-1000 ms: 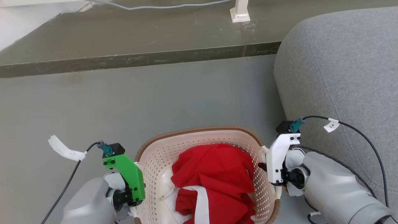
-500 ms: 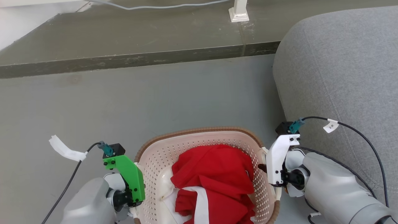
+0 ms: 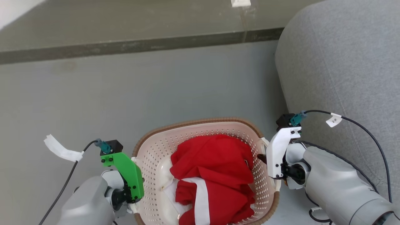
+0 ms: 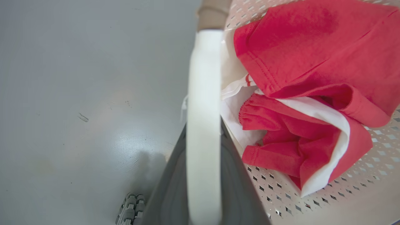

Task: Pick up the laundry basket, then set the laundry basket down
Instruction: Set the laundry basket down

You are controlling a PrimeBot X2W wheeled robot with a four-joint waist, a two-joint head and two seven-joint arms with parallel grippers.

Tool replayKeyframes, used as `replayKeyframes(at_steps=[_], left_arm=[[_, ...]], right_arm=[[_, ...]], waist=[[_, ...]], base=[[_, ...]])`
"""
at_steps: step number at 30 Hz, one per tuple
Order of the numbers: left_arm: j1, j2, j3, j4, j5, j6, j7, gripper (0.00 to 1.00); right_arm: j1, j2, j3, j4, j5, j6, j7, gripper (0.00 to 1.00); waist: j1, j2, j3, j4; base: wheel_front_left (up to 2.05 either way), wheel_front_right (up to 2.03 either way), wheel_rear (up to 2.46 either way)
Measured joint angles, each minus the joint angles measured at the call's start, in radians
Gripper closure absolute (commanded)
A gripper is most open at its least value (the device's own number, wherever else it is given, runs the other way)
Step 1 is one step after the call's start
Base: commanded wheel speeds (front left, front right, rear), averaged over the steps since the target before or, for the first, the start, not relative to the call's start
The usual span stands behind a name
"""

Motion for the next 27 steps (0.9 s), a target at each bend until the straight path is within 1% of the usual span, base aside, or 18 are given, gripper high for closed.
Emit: replayKeyframes(at_steps=[18,27], left_arm=[[-0.082,0.010,-0.009,-0.011,0.016,0.000,-0.096,1.00],[-0.120,0.016,-0.016,-0.015,0.034,0.000,-0.176,1.00]], right_arm=[[-0.072,-0.010,0.009,-0.008,0.000,0.000,-0.072,1.00],[-0.094,-0.011,-0.003,-0.016,0.001,0.000,-0.156,1.00]], waist=[[0.0000,0.0000,0.166,-0.003],[0.0000,0.0000,0.271,-0.006]], base=[[0.00,0.00,0.00],[0.00,0.00,0.00]])
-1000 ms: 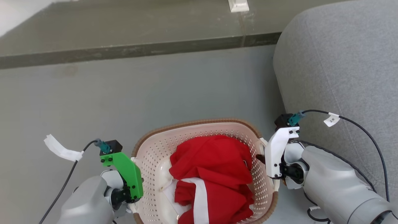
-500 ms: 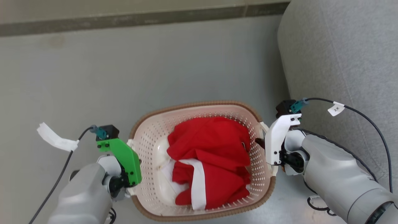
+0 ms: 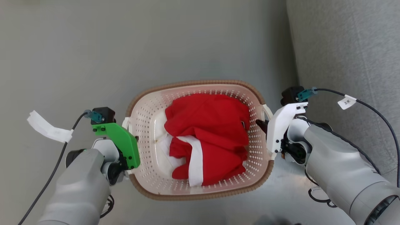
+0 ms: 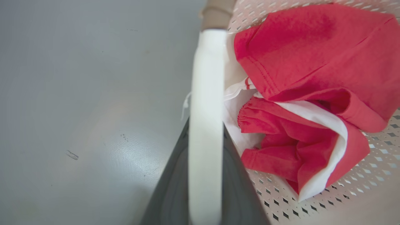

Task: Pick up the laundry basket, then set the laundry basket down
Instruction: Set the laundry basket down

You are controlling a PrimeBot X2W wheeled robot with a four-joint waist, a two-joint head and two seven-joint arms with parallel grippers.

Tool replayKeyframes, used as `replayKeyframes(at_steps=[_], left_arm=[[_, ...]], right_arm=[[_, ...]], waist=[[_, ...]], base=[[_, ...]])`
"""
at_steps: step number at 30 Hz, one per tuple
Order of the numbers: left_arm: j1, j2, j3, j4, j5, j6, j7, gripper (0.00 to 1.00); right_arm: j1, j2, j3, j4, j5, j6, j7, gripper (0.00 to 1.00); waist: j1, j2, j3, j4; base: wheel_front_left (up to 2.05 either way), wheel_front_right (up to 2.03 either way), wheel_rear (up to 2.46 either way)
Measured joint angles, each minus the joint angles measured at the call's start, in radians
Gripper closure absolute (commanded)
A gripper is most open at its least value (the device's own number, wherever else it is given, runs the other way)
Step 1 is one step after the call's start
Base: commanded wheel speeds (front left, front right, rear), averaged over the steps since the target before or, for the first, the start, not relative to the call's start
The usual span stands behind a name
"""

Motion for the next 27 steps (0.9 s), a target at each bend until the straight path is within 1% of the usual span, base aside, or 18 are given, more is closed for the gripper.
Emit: replayKeyframes(at_steps=[14,27], left_arm=[[-0.054,0.000,-0.005,0.004,0.034,0.000,-0.117,1.00],[-0.108,-0.005,-0.020,0.012,0.048,0.000,-0.194,1.00]], right_arm=[[-0.034,-0.009,-0.001,-0.016,0.006,0.000,-0.123,1.00],[-0.068,-0.018,-0.001,-0.018,0.009,0.001,-0.202,1.00]], waist=[[0.0000,0.0000,0.156,0.004],[0.0001,0.0000,0.276,0.015]], base=[[0.00,0.00,0.00],[0.00,0.00,0.00]])
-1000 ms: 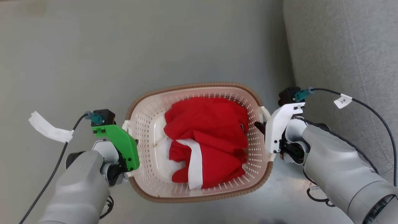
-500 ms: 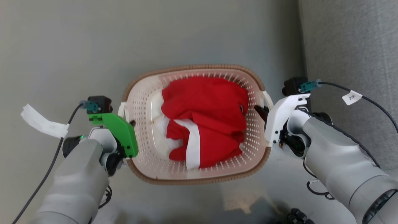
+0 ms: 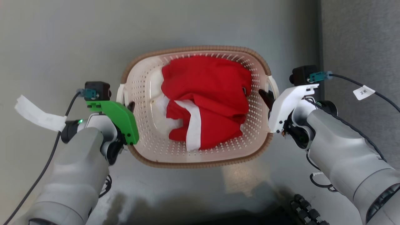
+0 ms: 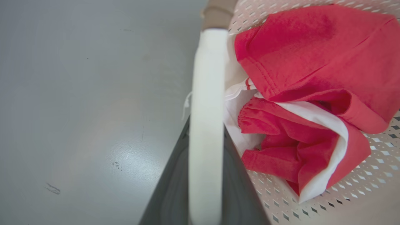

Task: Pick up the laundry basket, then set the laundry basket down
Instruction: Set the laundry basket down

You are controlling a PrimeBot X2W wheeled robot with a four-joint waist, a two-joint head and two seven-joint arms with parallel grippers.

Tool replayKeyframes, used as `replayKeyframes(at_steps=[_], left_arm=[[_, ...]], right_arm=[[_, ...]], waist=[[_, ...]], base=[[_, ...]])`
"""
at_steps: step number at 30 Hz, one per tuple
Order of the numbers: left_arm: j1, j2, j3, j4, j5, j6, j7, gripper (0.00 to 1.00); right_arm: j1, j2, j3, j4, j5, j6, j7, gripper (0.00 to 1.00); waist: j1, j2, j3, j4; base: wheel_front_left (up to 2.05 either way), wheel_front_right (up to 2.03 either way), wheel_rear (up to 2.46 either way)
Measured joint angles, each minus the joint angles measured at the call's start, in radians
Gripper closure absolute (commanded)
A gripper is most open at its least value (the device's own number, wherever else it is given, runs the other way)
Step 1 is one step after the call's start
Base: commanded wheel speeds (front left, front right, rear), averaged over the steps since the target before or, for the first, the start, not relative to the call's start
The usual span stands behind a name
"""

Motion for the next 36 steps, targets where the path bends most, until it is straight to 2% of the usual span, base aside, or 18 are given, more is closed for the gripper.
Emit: replayKeyframes(at_steps=[18,31,32,33,34,36], left_arm=[[-0.067,-0.011,-0.005,0.031,0.013,-0.003,-0.088,1.00],[-0.083,-0.022,-0.012,0.029,0.012,-0.018,-0.131,1.00],[-0.084,-0.023,-0.012,0.030,0.012,-0.018,-0.131,0.98],[-0.086,-0.025,-0.012,0.033,0.012,-0.018,-0.131,0.71],[-0.095,-0.033,-0.015,0.044,0.012,-0.016,-0.128,0.02],[-0.100,-0.038,-0.024,0.070,0.012,-0.015,-0.109,0.00]], right_arm=[[-0.057,0.000,0.006,0.018,0.007,0.001,-0.095,1.00],[-0.074,-0.016,0.015,0.048,0.007,0.010,-0.123,1.00],[-0.075,-0.016,0.015,0.051,0.007,0.010,-0.129,0.86],[-0.075,-0.015,0.015,0.054,0.007,0.011,-0.130,0.66],[-0.082,-0.010,0.015,0.056,0.007,0.012,-0.131,0.00],[-0.089,0.006,0.018,0.062,0.007,0.012,-0.131,0.00]], waist=[[0.0000,0.0000,0.137,0.021],[-0.0001,0.0000,0.188,0.032],[-0.0001,0.0000,0.189,0.033],[-0.0001,0.0000,0.189,0.033],[-0.0001,0.0000,0.190,0.033],[0.0004,0.0000,0.190,0.034]], base=[[0.00,0.00,0.00],[0.00,0.00,0.00],[0.00,0.00,0.00],[0.00,0.00,0.00],[0.00,0.00,0.00],[0.00,0.00,0.00]])
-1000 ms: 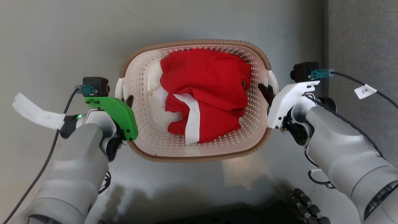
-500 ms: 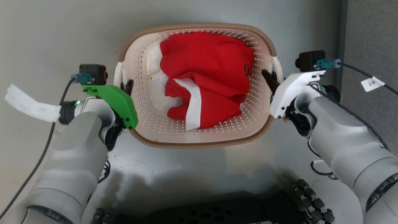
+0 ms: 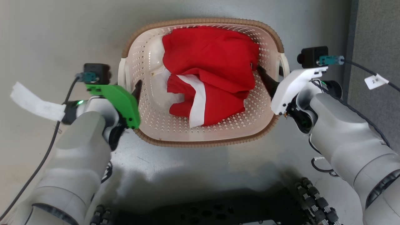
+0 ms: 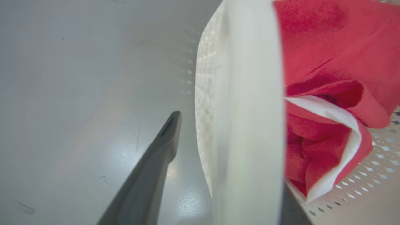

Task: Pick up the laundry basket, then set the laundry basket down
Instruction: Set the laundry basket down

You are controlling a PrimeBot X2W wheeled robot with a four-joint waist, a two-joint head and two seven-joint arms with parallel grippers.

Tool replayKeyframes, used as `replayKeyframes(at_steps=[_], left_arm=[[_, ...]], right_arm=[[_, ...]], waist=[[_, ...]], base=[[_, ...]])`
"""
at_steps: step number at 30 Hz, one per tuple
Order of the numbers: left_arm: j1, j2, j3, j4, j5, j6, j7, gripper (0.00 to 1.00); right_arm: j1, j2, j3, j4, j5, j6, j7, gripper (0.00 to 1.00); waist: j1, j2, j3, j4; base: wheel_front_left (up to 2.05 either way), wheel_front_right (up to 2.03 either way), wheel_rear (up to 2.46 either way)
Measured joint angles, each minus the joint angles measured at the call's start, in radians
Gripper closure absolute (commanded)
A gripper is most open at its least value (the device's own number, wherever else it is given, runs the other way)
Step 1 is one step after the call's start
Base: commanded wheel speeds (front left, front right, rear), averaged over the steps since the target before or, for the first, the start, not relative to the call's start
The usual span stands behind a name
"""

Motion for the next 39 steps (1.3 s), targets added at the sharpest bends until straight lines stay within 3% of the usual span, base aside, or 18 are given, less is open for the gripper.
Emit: replayKeyframes(at_steps=[20,39], left_arm=[[0.005,0.007,-0.015,0.045,-0.010,0.000,-0.013,0.00],[0.151,0.008,-0.040,0.048,-0.026,0.000,-0.085,0.00]], right_arm=[[-0.006,0.024,0.015,0.044,0.012,0.000,-0.025,0.00],[0.104,0.055,0.027,0.058,0.053,0.000,-0.056,0.00]], waist=[[-0.0004,0.0000,-0.063,-0.010],[-0.0005,0.0000,-0.261,-0.039]], base=[[0.00,0.00,0.00],[0.00,0.00,0.00]])
